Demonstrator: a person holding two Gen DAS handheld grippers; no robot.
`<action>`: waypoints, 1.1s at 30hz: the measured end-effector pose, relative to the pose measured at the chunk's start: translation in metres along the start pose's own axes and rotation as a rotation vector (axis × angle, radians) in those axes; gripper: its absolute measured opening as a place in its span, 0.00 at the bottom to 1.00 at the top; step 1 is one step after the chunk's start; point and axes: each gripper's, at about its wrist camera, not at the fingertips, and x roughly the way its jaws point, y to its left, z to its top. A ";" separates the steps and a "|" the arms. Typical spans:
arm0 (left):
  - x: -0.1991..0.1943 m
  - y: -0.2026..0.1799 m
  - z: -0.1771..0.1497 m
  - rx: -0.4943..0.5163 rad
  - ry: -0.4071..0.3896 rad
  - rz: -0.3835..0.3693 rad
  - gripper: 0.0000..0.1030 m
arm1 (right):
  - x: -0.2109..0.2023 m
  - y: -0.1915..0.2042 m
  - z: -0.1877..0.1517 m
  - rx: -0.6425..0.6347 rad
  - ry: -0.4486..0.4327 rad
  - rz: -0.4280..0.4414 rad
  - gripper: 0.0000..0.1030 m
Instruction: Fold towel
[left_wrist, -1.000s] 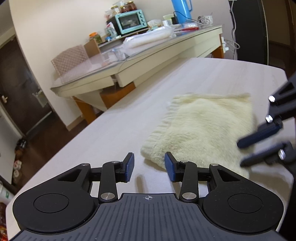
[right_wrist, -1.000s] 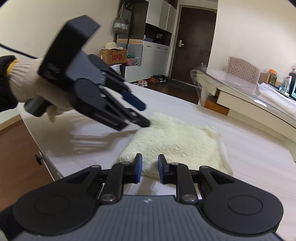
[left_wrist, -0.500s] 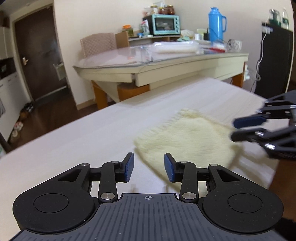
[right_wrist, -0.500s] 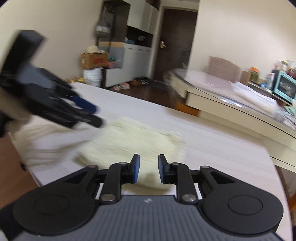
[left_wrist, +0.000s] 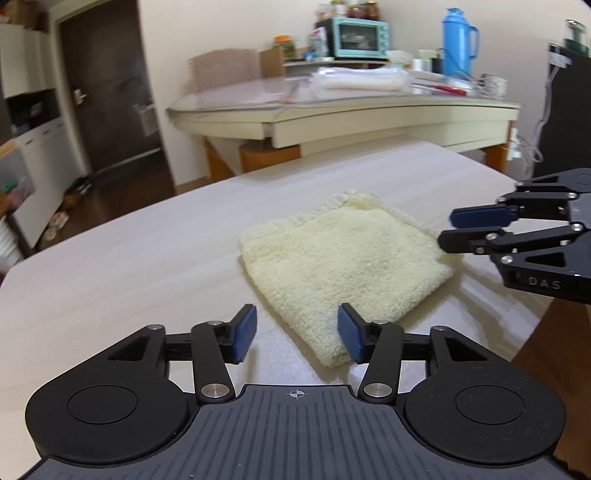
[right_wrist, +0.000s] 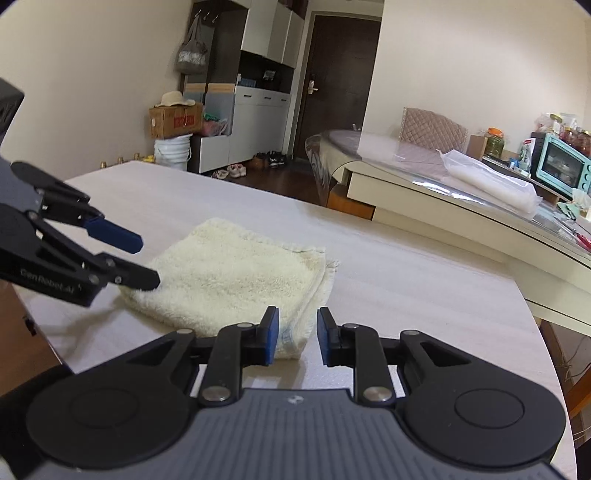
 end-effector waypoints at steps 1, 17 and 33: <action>0.000 -0.001 0.000 -0.011 0.002 0.012 0.55 | 0.000 -0.001 -0.001 0.004 0.003 0.002 0.31; -0.004 -0.006 -0.004 -0.067 0.011 0.103 0.78 | -0.011 -0.009 -0.007 0.088 0.000 0.019 0.58; -0.003 -0.005 -0.005 -0.111 -0.010 0.114 0.91 | -0.022 -0.003 -0.005 0.112 -0.007 0.006 0.79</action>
